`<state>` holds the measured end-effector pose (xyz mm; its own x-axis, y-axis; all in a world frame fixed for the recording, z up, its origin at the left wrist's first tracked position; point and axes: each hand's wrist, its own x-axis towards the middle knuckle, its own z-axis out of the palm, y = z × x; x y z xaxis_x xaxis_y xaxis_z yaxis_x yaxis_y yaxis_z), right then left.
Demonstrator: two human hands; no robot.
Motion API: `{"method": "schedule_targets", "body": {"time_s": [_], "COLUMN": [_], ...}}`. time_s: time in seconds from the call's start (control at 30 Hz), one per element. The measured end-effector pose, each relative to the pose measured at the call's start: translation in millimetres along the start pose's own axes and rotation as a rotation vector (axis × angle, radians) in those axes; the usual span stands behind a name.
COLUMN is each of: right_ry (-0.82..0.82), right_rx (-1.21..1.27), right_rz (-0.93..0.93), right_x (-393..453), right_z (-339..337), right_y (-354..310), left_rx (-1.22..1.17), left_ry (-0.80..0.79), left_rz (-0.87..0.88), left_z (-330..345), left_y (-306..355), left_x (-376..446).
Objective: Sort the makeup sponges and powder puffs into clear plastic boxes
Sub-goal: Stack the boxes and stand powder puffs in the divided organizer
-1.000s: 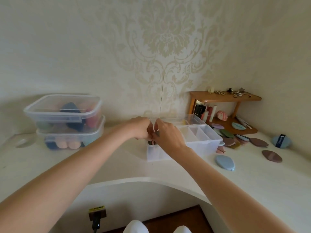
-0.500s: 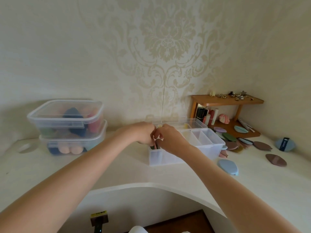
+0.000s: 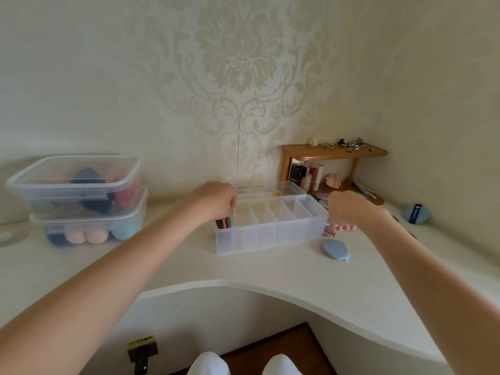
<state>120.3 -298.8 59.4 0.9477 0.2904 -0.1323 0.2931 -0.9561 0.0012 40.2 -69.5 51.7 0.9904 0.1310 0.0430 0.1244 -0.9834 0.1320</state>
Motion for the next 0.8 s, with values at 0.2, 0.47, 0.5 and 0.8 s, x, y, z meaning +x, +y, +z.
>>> {"method": "schedule_targets", "body": {"time_s": [0.2,0.47,0.5,0.8], "right_ry": [-0.122,-0.138,-0.117,0.253], "right_rx": [-0.075,-0.029,0.009,0.667], "right_rz": [-0.037,-0.176,-0.217,-0.425], "right_x": [-2.5,-17.5,-20.9,-25.4], "right_z": [36.2,-1.4,-10.0,-13.0], "right_y": [20.4,-6.1,-14.4,-111.1], "left_rx": [0.012,-0.079,-0.072,-0.067], "left_ry": [-0.084,-0.129,-0.141,-0.128], "left_rz": [-0.017,0.023,0.036,0.139], "left_z": [-2.8,-11.3,-11.0,-5.7], "left_y": [9.7,-0.6,-3.0,-24.1], "left_x": [-0.5,-6.8,-7.1,-19.5]}}
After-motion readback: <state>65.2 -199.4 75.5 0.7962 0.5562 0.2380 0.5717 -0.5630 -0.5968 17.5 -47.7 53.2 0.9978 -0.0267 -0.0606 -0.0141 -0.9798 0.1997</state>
